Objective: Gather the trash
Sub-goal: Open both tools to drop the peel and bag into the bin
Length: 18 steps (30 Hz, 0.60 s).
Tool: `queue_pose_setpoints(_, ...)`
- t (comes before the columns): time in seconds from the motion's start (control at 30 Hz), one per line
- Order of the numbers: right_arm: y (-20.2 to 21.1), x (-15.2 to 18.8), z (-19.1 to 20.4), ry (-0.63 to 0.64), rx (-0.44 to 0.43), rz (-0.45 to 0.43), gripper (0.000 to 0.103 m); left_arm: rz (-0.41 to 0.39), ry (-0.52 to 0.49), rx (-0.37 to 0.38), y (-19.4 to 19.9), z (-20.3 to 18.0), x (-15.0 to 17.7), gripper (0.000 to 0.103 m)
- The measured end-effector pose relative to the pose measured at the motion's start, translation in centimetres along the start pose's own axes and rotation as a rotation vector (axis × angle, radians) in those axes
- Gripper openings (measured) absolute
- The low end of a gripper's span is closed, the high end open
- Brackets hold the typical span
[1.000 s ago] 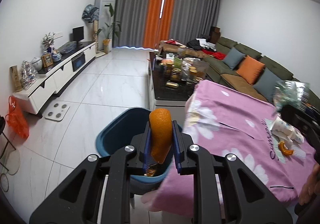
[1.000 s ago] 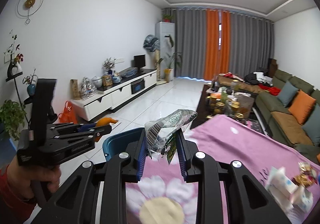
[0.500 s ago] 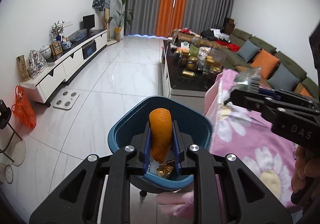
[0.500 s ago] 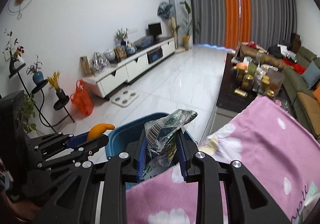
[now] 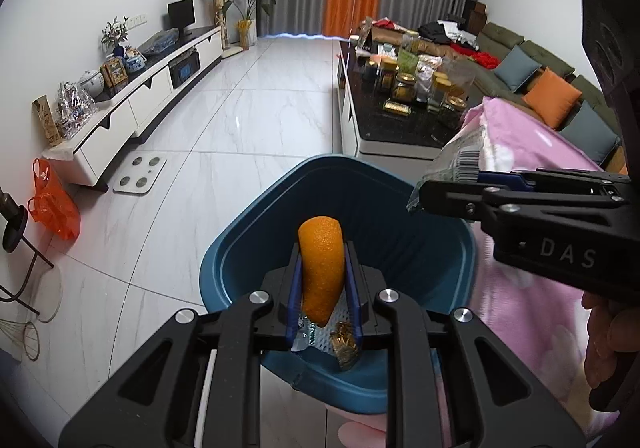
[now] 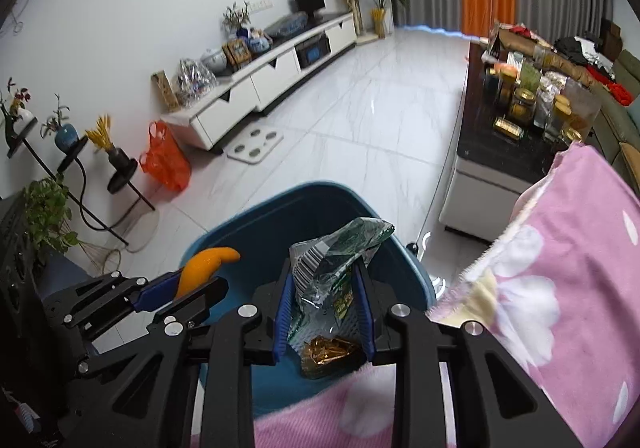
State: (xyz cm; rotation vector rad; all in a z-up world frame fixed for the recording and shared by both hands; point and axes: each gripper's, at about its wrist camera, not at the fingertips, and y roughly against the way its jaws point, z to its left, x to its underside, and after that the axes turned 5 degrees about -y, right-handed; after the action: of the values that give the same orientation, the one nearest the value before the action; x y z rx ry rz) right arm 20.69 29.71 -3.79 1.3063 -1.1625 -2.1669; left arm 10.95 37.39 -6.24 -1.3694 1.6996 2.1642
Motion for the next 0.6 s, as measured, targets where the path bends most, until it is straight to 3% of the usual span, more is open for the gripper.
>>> queue_pose_setpoints(0.3,-2.6,-0.6,0.0,0.010,0.007,0.100,0.026,0.075,-0.008,-0.003,-4.6,-0.8,-0.7,0.020)
queue_pose_setpoints(0.4,-3.0,-0.5,-0.3,0.014,0.009,0.119,0.029,0.091,-0.005,-0.003,-5.8,-1.1,-0.8,0.020)
queue_pose_setpoints(0.47,-3.1,-0.5,-0.4,0.013,0.014,0.122,0.037,0.097,-0.011,-0.010,-5.9,-1.8,-0.5,0.022)
queue_pose_setpoints(0.6,-3.1,-0.6,-0.8,0.009,0.009,0.125,0.038,0.105,-0.008,-0.022,-6.4,-2.3,-0.5,0.024)
